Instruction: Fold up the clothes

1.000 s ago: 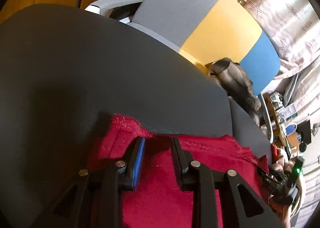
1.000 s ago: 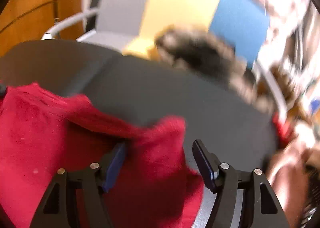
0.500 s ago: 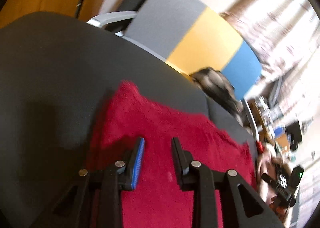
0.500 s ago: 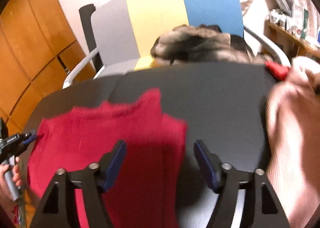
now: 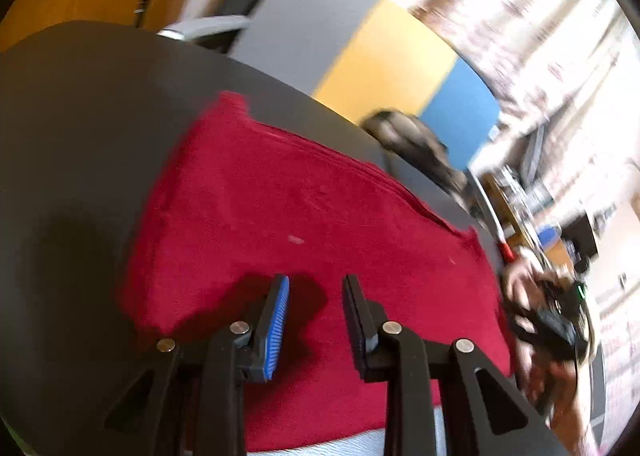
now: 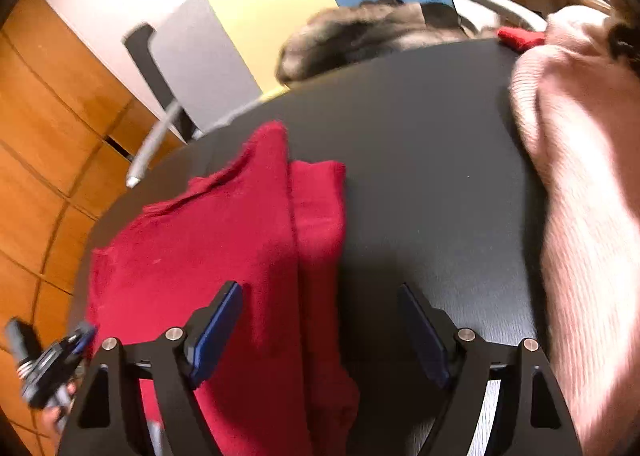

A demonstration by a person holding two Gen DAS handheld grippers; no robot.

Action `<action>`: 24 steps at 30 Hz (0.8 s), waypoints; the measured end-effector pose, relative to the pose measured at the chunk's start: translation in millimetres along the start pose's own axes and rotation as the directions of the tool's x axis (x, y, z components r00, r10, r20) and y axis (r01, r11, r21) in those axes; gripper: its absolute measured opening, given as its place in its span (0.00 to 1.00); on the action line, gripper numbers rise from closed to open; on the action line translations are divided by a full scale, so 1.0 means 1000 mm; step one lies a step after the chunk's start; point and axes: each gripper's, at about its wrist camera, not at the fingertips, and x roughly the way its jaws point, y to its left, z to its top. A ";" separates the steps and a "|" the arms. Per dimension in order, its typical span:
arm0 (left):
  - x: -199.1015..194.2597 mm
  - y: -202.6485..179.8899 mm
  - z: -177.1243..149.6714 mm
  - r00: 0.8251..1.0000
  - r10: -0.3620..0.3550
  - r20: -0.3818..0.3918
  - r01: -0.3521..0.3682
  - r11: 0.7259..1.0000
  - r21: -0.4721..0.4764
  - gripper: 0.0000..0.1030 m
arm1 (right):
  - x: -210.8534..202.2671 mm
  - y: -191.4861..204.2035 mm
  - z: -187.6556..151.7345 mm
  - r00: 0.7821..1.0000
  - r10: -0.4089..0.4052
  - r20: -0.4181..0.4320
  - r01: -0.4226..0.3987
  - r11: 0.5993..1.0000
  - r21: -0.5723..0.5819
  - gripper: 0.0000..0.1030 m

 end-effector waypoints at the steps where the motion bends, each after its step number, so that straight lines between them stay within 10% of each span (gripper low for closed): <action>1: 0.003 -0.010 -0.002 1.000 -0.005 -0.012 0.005 1.000 0.024 0.26 | 0.006 -0.001 0.002 1.000 0.019 -0.009 -0.019 1.000 0.011 0.78; 14: 0.023 -0.116 -0.035 0.990 -0.118 -0.078 0.134 0.960 0.245 0.26 | 0.016 -0.010 -0.019 0.942 0.334 0.009 -0.330 0.924 0.193 0.74; 20: 0.047 -0.137 -0.055 0.998 -0.015 -0.064 0.036 0.939 0.342 0.26 | 0.031 0.007 -0.024 0.936 0.350 -0.041 -0.338 0.925 0.175 0.28; 24: 0.035 -0.136 -0.052 0.996 -0.022 -0.083 0.048 0.944 0.326 0.26 | 0.029 0.011 -0.025 0.935 0.354 -0.027 -0.343 0.921 0.187 0.21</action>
